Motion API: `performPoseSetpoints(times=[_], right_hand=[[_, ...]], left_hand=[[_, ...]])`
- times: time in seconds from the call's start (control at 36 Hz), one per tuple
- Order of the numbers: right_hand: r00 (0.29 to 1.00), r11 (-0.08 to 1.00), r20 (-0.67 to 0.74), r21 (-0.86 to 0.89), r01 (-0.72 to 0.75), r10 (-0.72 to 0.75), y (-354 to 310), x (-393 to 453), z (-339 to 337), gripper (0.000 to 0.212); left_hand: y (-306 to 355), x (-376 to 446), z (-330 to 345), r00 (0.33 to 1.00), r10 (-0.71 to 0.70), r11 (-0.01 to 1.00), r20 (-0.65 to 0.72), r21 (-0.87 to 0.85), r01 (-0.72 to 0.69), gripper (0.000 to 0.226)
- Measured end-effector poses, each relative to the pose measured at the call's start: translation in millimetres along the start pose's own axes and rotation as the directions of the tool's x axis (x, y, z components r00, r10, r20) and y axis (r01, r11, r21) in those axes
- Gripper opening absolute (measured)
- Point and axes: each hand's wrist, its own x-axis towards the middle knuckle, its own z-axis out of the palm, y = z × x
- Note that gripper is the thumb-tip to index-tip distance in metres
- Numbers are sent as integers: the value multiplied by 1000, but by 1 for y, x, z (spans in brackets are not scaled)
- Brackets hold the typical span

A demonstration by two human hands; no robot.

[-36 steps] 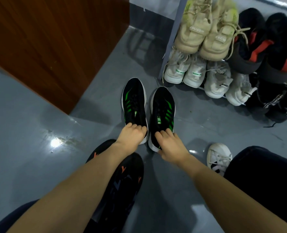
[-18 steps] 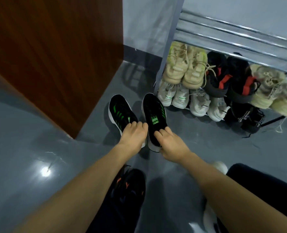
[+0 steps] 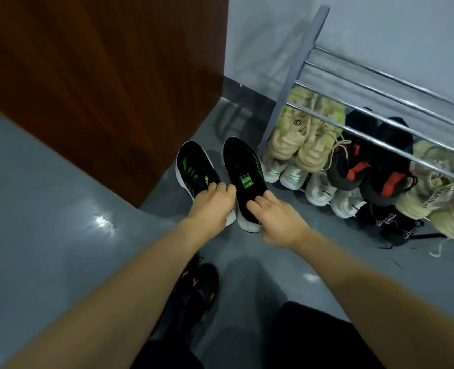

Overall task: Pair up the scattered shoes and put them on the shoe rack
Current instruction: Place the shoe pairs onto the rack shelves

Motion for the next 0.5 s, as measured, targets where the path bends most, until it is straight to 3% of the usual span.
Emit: performPoseSetpoints(times=[0.25, 0.31, 0.39, 0.5], right_hand=[[997, 995, 3, -69, 75, -75, -26, -35, -128, 55], [998, 994, -7, -86, 67, -67, -30, -47, -156, 55], [997, 992, -44, -111, 65, -71, -36, -65, -193, 54], [995, 990, -80, -136, 40, -51, -40, -84, -240, 53]], left_hand=[[15, -62, -132, 995, -8, 1000, 102, -10, 9, 46], [18, -75, -165, 999, 0, 1000, 53, -14, 1, 51], [22, -93, -206, 998, 63, 997, 6, 34, -64, 66], [37, -107, -250, 981, 173, 974, 84, 135, -183, 63]])
